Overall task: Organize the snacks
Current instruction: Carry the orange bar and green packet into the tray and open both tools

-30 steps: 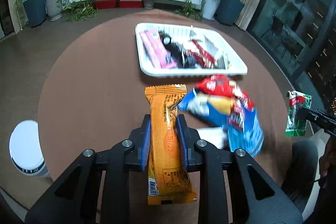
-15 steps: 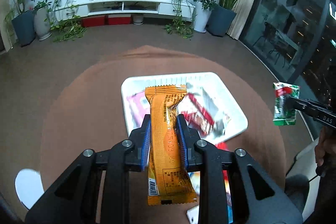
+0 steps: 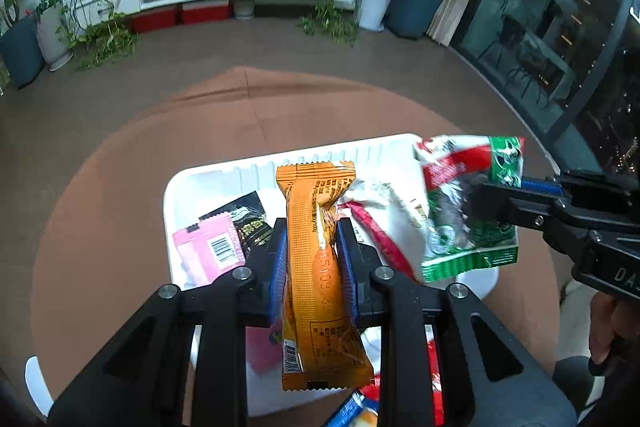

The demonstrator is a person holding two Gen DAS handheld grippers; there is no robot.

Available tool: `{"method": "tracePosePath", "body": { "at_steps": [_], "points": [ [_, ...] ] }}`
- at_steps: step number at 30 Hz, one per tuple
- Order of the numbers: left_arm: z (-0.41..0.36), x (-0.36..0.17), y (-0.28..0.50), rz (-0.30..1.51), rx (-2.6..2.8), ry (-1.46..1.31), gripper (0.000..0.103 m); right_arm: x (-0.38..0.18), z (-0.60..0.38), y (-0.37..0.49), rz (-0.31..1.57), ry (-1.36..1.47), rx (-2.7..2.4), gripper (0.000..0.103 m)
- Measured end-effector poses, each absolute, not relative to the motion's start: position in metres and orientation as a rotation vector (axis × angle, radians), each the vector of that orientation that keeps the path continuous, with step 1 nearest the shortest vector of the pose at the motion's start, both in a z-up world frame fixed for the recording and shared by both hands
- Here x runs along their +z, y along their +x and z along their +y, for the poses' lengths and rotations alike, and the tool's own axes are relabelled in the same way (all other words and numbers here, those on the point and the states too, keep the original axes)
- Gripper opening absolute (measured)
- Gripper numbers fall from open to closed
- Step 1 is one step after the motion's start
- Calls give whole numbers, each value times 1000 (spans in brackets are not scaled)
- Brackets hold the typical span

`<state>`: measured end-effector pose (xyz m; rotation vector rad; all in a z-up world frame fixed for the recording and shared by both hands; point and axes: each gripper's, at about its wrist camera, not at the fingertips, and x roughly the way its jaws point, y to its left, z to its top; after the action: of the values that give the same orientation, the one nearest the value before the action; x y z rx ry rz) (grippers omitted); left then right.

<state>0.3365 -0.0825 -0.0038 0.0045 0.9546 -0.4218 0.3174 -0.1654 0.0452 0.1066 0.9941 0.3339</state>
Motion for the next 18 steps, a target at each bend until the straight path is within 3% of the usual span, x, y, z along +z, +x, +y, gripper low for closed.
{"method": "tracePosePath", "body": {
  "at_steps": [18],
  "points": [
    [-107, -65, 367, 1016, -401, 8, 22, -24, -165, 348, 1125, 126, 279, 13]
  ]
}}
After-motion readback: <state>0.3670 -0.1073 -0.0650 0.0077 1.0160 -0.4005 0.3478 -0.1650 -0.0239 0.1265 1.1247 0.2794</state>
